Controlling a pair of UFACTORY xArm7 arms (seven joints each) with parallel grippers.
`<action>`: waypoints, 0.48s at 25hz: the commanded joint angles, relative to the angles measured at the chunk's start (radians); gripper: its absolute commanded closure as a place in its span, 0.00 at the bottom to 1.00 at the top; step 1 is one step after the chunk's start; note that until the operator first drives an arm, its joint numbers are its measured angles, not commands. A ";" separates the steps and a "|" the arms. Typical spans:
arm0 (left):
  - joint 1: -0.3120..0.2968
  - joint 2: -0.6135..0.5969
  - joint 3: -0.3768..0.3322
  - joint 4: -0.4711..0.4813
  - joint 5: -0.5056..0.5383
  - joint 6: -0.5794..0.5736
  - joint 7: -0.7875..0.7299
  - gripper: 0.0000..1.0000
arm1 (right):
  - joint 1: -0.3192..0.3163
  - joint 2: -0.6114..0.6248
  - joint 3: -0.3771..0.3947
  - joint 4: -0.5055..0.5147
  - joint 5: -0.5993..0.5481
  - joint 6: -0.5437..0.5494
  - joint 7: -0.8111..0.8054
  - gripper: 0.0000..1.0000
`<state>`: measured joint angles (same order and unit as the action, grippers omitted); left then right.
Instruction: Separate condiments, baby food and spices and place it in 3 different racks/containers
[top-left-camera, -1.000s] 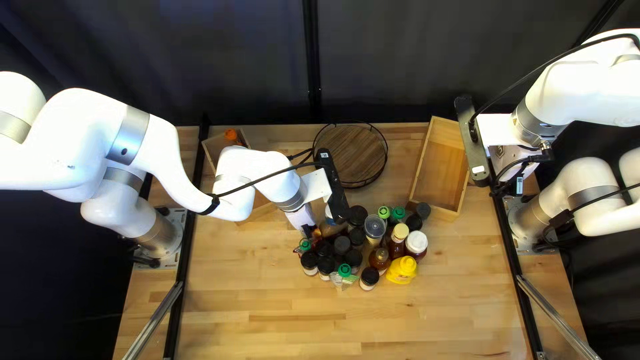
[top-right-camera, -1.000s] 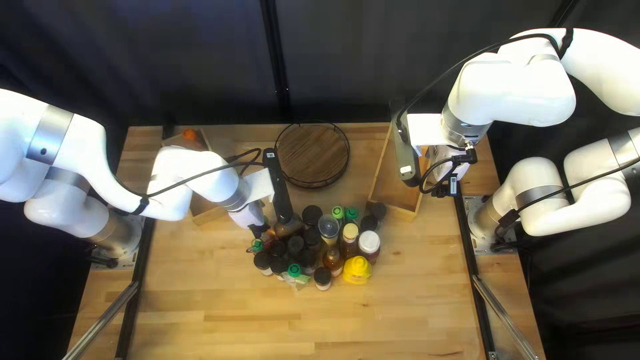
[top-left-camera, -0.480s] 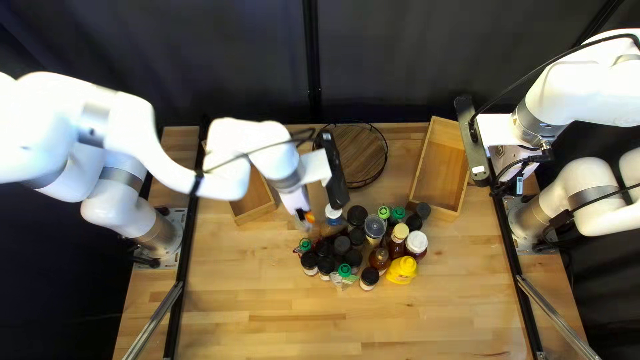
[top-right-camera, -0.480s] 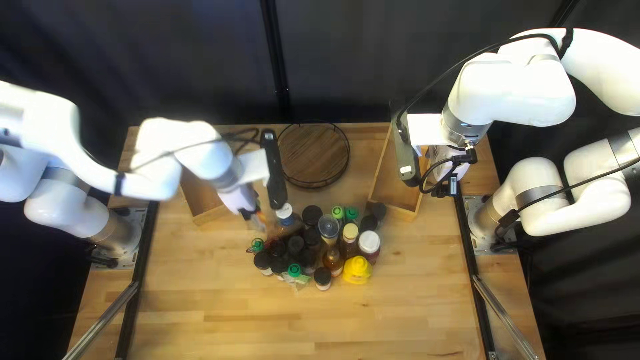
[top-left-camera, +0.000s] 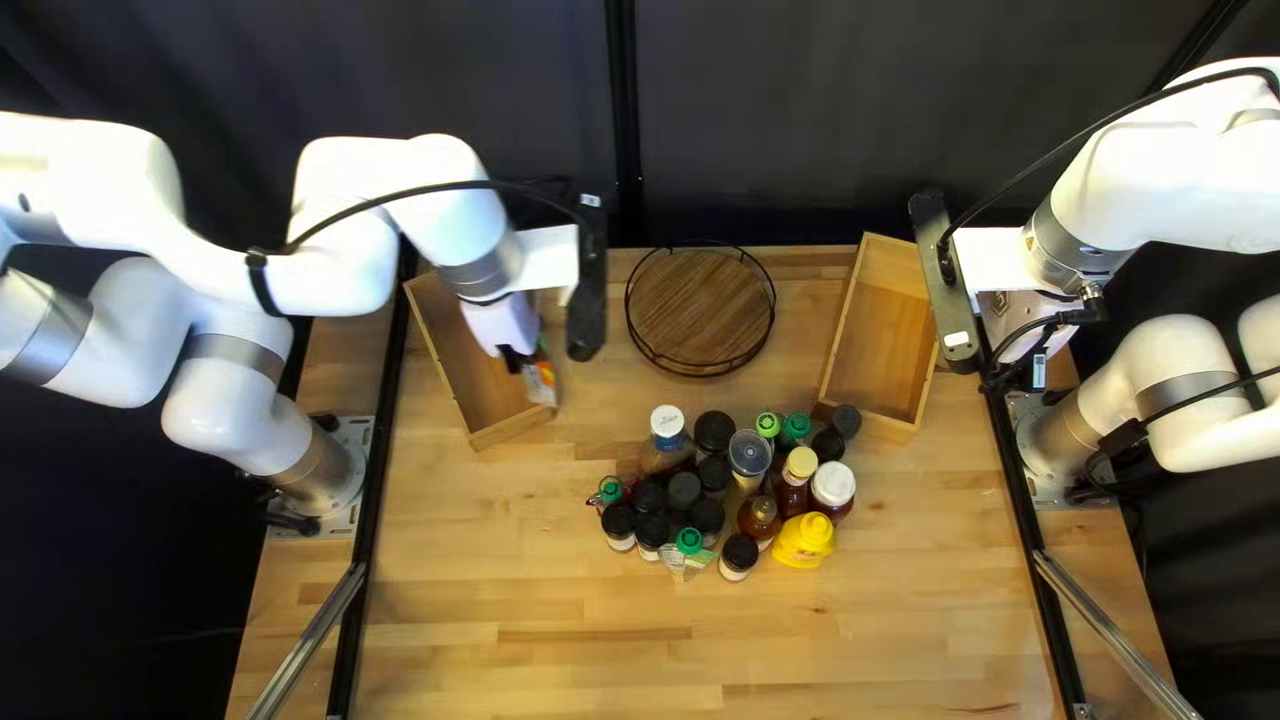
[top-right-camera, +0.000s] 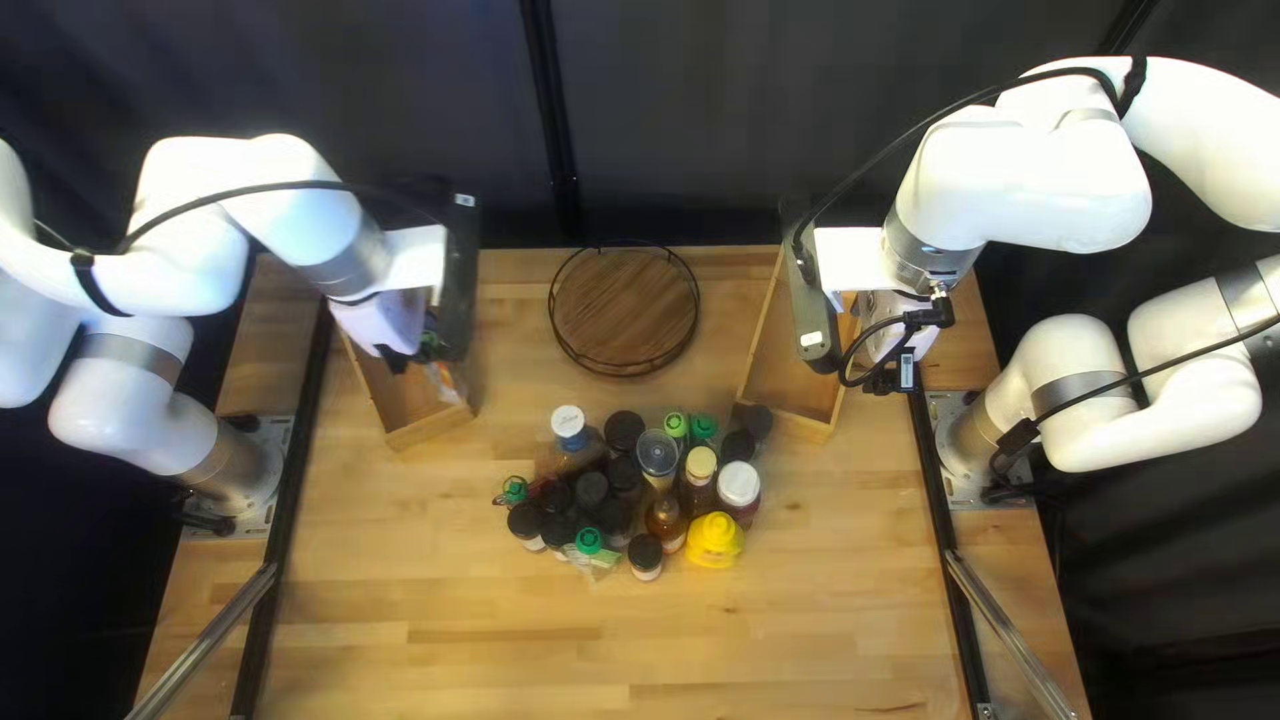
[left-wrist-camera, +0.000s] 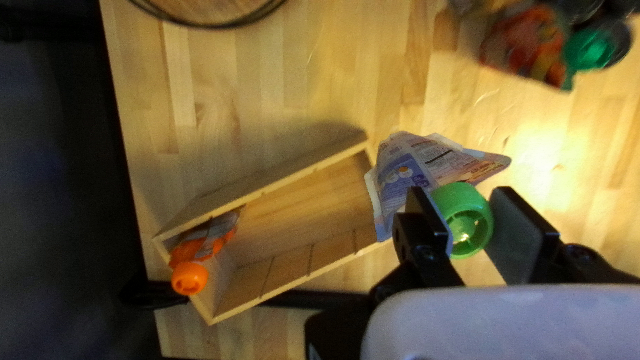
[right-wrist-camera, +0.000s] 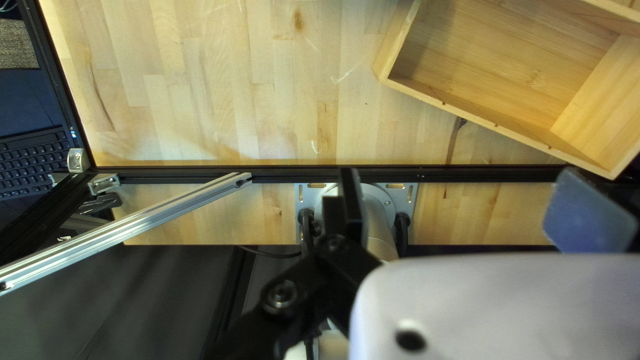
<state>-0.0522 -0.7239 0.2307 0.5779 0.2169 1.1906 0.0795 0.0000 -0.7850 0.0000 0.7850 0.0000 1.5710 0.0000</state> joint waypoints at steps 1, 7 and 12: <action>0.035 -0.064 0.024 -0.094 0.053 -0.024 0.033 1.00 | 0.000 0.000 0.000 0.000 0.000 0.000 0.000 0.00; 0.089 -0.133 0.035 -0.167 0.126 -0.022 0.053 1.00 | 0.000 0.000 0.000 0.000 0.000 0.000 0.000 0.00; 0.156 -0.154 0.075 -0.218 0.201 -0.033 0.075 1.00 | 0.000 0.000 0.000 0.000 0.000 0.000 0.000 0.00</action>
<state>0.0707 -0.8684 0.2831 0.3848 0.3831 1.1657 0.1421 0.0000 -0.7850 0.0000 0.7850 0.0000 1.5710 0.0000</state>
